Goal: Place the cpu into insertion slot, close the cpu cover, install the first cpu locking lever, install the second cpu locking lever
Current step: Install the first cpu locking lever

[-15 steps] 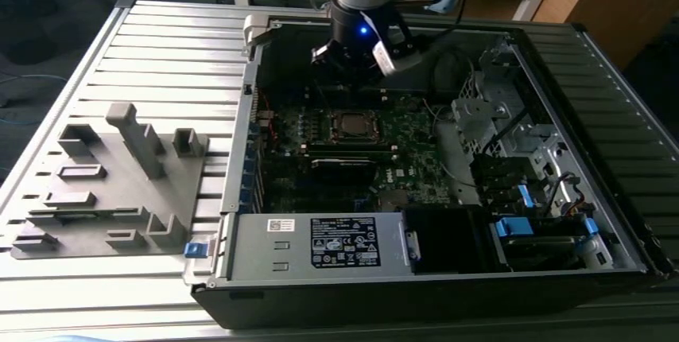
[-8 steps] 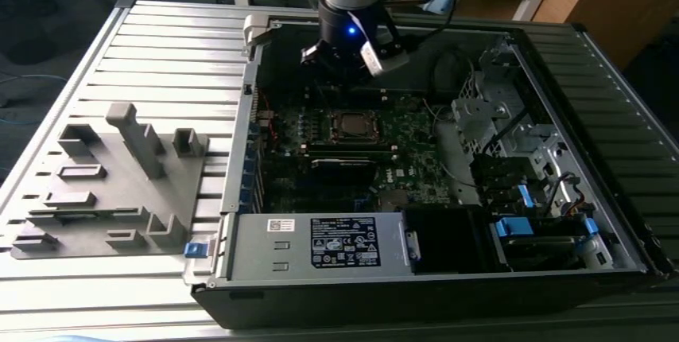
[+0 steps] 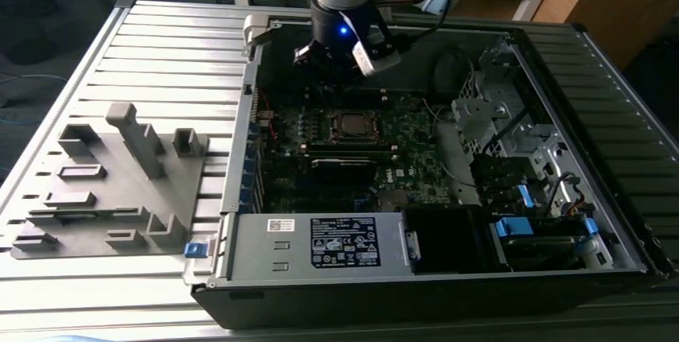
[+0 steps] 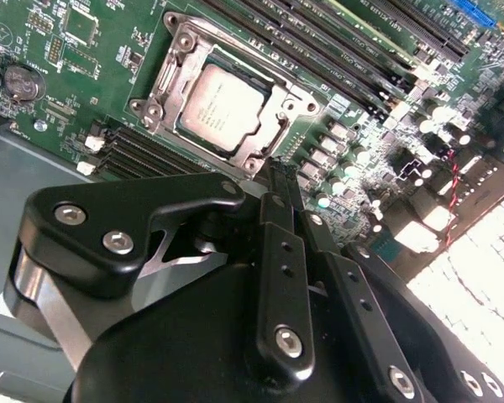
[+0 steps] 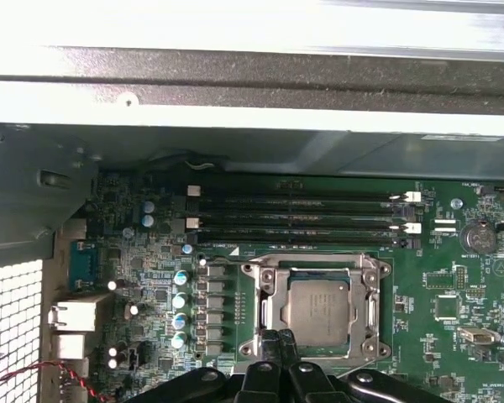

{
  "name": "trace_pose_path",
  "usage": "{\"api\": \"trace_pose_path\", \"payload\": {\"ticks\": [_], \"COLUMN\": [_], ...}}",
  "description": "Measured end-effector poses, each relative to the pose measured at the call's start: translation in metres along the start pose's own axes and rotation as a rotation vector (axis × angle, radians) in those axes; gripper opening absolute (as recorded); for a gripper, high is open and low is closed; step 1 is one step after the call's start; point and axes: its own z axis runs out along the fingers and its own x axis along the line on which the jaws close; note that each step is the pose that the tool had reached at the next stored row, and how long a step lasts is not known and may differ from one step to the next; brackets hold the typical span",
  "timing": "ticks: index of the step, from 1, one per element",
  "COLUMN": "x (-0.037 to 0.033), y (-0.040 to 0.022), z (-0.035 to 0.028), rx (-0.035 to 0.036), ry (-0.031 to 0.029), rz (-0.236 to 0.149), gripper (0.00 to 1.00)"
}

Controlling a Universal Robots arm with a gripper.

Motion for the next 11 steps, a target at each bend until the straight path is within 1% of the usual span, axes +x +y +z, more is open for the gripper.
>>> {"api": "trace_pose_path", "payload": {"ticks": [4,11], "x": [-0.0001,-0.0006], "y": [0.0001,0.0005], "z": [-0.0027,-0.0106], "rx": [-0.0001,0.0000], "ry": [-0.0001,-0.0001], "rz": [0.000,0.000], "gripper": [0.11,0.11]}}
